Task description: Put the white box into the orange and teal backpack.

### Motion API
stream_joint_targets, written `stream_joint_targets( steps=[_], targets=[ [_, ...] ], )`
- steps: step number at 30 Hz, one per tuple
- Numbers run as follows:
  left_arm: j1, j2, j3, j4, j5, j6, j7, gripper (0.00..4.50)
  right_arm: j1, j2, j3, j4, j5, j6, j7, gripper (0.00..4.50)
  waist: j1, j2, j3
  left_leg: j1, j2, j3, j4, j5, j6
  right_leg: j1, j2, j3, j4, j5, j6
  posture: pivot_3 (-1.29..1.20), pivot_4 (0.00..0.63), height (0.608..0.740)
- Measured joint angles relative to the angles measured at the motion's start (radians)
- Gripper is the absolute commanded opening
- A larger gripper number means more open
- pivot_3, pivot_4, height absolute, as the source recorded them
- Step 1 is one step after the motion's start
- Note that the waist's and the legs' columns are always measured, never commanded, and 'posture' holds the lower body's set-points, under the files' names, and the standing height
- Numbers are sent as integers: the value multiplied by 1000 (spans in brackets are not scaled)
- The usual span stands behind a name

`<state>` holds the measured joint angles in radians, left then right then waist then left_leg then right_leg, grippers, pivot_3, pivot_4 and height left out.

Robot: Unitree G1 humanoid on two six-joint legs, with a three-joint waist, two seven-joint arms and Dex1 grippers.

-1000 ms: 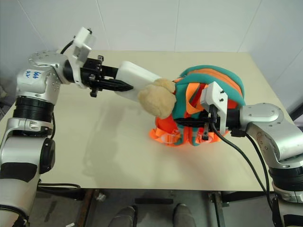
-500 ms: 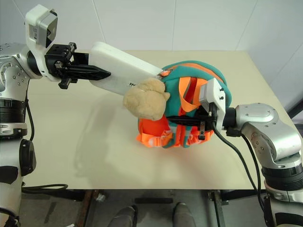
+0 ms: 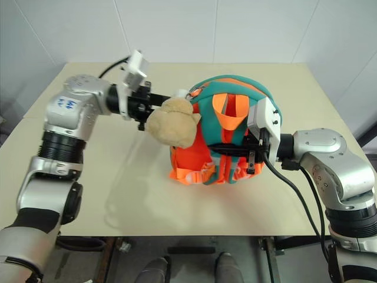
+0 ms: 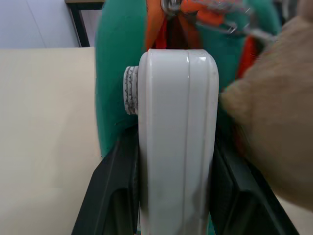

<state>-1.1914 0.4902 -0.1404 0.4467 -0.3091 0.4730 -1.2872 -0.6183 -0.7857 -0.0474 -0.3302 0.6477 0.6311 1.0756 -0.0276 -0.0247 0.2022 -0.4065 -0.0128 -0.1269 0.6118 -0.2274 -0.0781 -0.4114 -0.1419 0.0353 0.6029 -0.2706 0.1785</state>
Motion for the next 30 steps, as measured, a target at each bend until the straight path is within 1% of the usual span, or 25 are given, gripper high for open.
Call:
stream_joint_targets(
  steps=[7, 9, 11, 14, 17, 18, 23, 26, 30],
  targets=[
    [19, -59, -31, 1, 48, -9, 66, 1396, 2, 0, 0, -4, -1, 0, -12, 4, 2, 0, 0, 0, 0, 0, 0, 0, 0, 0, 0, 0, 0, 0, 0, 0, 150, 740],
    [19, -72, -32, 3, 60, -19, 80, 2100, 4, 0, 0, -10, 0, 1, -17, 4, 3, 0, 0, 0, 0, 0, 0, 0, 0, 0, 0, 0, 0, 0, 0, 0, 150, 740],
    [19, -78, -32, 3, 62, -21, 85, 2609, 7, 0, 0, -20, 0, 1, -20, 3, 3, 0, 0, 0, 0, 0, 0, 0, 0, 0, 0, 0, 0, 0, 0, 0, 150, 740],
    [19, -77, -30, 2, 60, -11, 84, 3510, 10, 0, 0, -21, 0, 1, -21, 3, 2, 0, 0, 0, 0, 0, 0, 0, 0, 0, 0, 0, 0, 0, 0, 0, 150, 740],
    [19, -55, -25, -11, 52, 26, 76, 4403, 11, 0, 0, -21, -1, 1, -22, 3, 0, 0, 0, 0, 0, 0, 0, 0, 0, 0, 0, 0, 0, 0, 0, 0, 150, 740],
    [19, -47, -21, -16, 46, 40, 72, 4500, 11, 0, 0, -21, -1, 1, -22, 3, 0, 0, 0, 0, 0, 0, 0, 0, 0, 0, 0, 0, 0, 0, 0, 0, 150, 740],
    [20, 5, 33, -81, -4, 127, 65, 4500, 12, 0, 0, -21, -2, 1, -28, 3, 0, 0, 0, 0, 0, 0, 0, 0, 0, 0, 0, 0, 0, 0, 0, 0, 150, 740],
    [33, 47, 72, -139, -13, 131, 88, 4500, 13, 0, 0, -21, -3, 1, -28, 3, 0, 0, 0, 0, 0, 0, 0, 0, 0, 0, 0, 0, 0, 0, 0, 0, 150, 740],
    [86, 116, 105, -227, -35, 160, 102, 4500, 15, 0, 1, -20, -4, 1, -28, 3, 0, 0, 0, 0, 0, 0, 0, 0, 0, 0, 0, 0, 0, 0, 0, 0, 150, 740]
  ],
)
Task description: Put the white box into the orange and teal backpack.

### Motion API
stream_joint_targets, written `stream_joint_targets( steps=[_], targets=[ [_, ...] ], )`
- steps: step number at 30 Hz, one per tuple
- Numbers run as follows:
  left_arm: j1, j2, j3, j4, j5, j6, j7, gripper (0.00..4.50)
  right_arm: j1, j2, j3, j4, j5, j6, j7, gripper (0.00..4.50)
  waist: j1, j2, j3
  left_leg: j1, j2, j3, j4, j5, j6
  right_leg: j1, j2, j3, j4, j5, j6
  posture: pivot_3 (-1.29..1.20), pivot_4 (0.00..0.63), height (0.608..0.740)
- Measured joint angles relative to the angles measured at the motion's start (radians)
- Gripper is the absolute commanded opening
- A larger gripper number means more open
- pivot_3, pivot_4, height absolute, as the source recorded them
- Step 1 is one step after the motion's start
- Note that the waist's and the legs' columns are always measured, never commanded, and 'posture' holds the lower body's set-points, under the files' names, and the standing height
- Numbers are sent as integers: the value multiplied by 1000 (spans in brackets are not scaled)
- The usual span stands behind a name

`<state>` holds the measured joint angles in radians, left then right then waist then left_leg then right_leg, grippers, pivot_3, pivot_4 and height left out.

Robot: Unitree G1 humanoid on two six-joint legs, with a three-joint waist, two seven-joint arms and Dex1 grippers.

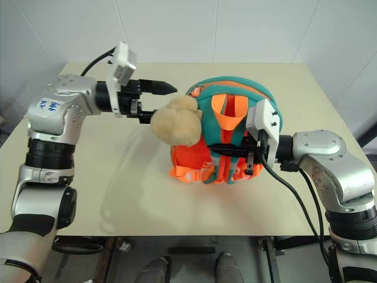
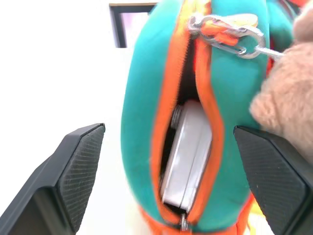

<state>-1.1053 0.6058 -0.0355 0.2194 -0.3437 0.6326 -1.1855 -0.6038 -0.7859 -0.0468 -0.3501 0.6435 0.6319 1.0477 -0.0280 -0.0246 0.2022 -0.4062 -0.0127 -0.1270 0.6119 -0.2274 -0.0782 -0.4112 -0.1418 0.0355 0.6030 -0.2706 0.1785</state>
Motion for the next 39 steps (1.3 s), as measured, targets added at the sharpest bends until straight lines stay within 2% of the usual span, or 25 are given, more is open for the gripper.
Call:
stream_joint_targets(
  steps=[2, 8, 14, 20, 25, 32, 35, 39],
  targets=[
    [49, 44, 13, -52, -11, 11, -10, 4500, 0, 0, 0, 4, -2, 0, 0, 3, -1, 0, 0, 1, 0, 0, 0, 0, 0, 0, 0, 1, 0, 0, 0, 0, 150, 740],
    [117, 76, 16, -164, -19, 24, 11, 4500, -6, 2, 2, 29, -17, -4, 7, 3, 6, 0, 0, 0, 0, 0, 1, 0, 0, 1, 1, 1, 1, 0, 0, 0, 150, 740],
    [174, 107, 40, -333, -169, 147, -18, 4500, -11, 10, 5, 41, -28, -16, 9, 3, -2, 0, 0, 1, 2, 0, 0, 0, -1, 0, 3, 2, 1, 0, -1, 0, 150, 740],
    [177, 110, 60, -334, -187, 146, 19, 4500, -11, 11, 5, 42, -31, -19, 9, 3, 1, 0, 0, 1, 7, 0, 1, 0, -1, 0, 9, 2, 0, 2, -4, 0, 150, 740],
    [182, 108, 70, -405, -284, 172, -4, 4500, -11, 14, 5, 42, -37, -20, 9, 3, 1, 0, 0, 1, 7, 1, 0, 0, -2, 0, 9, 3, -1, 2, -4, 0, 150, 740],
    [190, 108, 75, -406, -302, 171, 11, 4500, -11, 14, 5, 42, -39, -20, 9, 3, 1, 0, 0, 1, 7, 1, 0, 0, -2, 0, 9, 3, -1, 2, -4, 0, 150, 740],
    [206, 108, 71, -406, -296, 148, 18, 3916, -11, 14, 5, 42, -39, -20, 8, 3, 1, 0, 0, 1, 7, 1, 0, 0, -2, 0, 9, 3, -1, 2, -4, 0, 150, 740],
    [210, 115, 53, -405, -271, 134, 51, 2742, -11, 15, 5, 42, -40, -20, 8, 3, 1, 0, 0, 1, 7, 1, 0, 0, -2, 0, 9, 3, -1, 2, -4, 0, 150, 740]
  ],
)
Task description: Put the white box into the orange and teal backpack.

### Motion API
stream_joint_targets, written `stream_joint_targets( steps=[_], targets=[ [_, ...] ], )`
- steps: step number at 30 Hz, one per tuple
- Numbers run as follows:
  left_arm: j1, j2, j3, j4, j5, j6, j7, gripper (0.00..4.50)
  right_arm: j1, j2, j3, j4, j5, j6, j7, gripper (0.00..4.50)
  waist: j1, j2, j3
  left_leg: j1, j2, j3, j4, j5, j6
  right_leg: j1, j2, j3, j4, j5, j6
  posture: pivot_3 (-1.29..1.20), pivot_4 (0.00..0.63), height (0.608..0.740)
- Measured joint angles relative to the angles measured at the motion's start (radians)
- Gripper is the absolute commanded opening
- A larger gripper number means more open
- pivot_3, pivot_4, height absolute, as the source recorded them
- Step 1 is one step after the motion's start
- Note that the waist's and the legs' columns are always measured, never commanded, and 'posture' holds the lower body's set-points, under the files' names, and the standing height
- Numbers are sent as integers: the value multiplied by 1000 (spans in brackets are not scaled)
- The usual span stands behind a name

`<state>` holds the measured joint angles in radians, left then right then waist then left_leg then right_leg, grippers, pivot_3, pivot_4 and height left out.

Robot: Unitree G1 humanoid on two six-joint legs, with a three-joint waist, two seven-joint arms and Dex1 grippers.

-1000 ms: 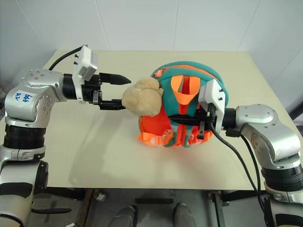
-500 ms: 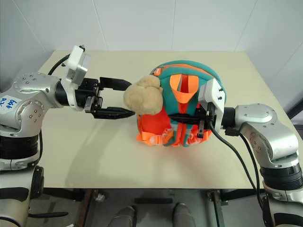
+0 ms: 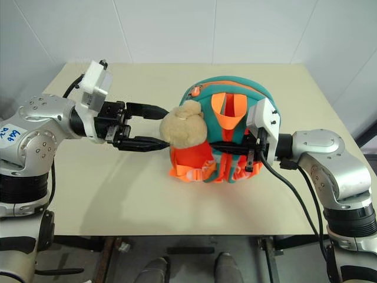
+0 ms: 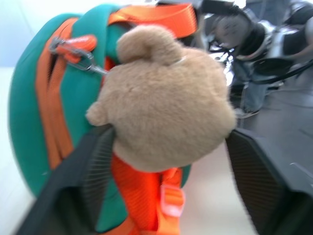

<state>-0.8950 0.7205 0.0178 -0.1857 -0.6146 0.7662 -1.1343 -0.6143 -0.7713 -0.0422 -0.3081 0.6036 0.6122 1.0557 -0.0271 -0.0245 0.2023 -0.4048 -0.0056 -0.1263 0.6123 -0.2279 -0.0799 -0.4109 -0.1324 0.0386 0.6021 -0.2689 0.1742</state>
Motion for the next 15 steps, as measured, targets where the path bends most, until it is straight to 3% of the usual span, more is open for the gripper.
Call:
stream_joint_targets(
  steps=[9, 15],
  targets=[
    [-30, 5, -19, 55, 52, -15, 36, 109, 12, 32, -4, -2, 3, -24, -10, 3, 0, 0, 0, 0, 0, 0, 0, 0, 0, 0, 0, 0, 0, 0, 0, 0, 150, 740],
    [-102, 22, -23, 159, 93, -17, 55, 0, 49, 42, -18, -41, 32, -23, -38, 3, 0, 0, 0, 0, 0, 0, 0, 0, 0, 0, 0, 0, 0, 0, 0, 0, 150, 740]
  ],
)
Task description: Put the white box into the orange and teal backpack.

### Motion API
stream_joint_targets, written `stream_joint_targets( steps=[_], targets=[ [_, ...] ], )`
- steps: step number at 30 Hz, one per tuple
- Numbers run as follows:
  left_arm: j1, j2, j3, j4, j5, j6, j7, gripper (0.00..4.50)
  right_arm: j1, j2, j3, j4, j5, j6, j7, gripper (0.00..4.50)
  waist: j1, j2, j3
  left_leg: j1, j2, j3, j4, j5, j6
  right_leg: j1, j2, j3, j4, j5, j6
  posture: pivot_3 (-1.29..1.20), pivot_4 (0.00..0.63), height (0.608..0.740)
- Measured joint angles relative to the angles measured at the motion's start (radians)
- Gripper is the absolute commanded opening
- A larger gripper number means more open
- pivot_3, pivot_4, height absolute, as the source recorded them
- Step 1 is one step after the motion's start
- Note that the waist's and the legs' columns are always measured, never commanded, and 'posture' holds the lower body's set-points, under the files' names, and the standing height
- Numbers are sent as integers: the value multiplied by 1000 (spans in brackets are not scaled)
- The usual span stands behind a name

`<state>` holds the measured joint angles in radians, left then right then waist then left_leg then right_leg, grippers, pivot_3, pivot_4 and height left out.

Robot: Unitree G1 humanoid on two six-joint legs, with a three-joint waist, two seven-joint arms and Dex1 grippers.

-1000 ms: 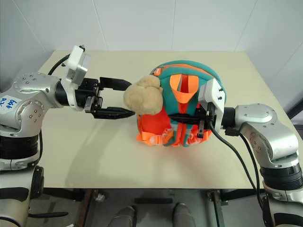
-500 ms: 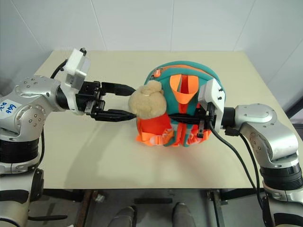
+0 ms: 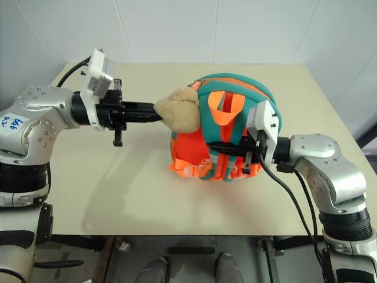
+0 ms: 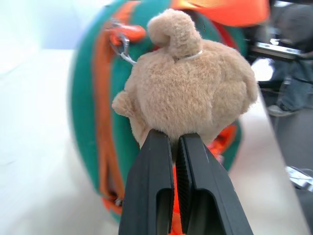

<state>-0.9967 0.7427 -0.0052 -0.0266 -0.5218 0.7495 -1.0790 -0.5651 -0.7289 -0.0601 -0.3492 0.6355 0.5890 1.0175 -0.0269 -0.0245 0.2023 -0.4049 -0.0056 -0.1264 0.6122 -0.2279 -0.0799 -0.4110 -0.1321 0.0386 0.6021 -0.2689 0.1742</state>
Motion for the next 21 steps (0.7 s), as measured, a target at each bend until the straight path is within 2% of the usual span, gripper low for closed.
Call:
stream_joint_targets(
  steps=[10, 13, 21],
  targets=[
    [-49, 88, -21, 136, 64, -11, -35, 0, 52, 6, -5, -62, 38, 3, -41, 3, -1, 0, 0, 0, 0, 0, 0, 0, 0, 0, 0, 0, 0, 0, 0, 0, 150, 740],
    [-29, 124, -58, 171, 105, -30, -62, 0, 64, 5, -5, -71, 47, 3, -46, 3, -1, 0, 0, 0, 0, 0, 0, 0, 0, 0, 0, 0, 0, 0, 0, 0, 150, 740],
    [-13, 148, -173, 313, 266, -147, -82, 0, 64, -3, -5, -72, 52, 3, -56, 3, -2, 0, 0, 0, 0, 1, -1, 0, 0, 0, 0, 0, 0, 0, 0, 0, 150, 740]
  ],
)
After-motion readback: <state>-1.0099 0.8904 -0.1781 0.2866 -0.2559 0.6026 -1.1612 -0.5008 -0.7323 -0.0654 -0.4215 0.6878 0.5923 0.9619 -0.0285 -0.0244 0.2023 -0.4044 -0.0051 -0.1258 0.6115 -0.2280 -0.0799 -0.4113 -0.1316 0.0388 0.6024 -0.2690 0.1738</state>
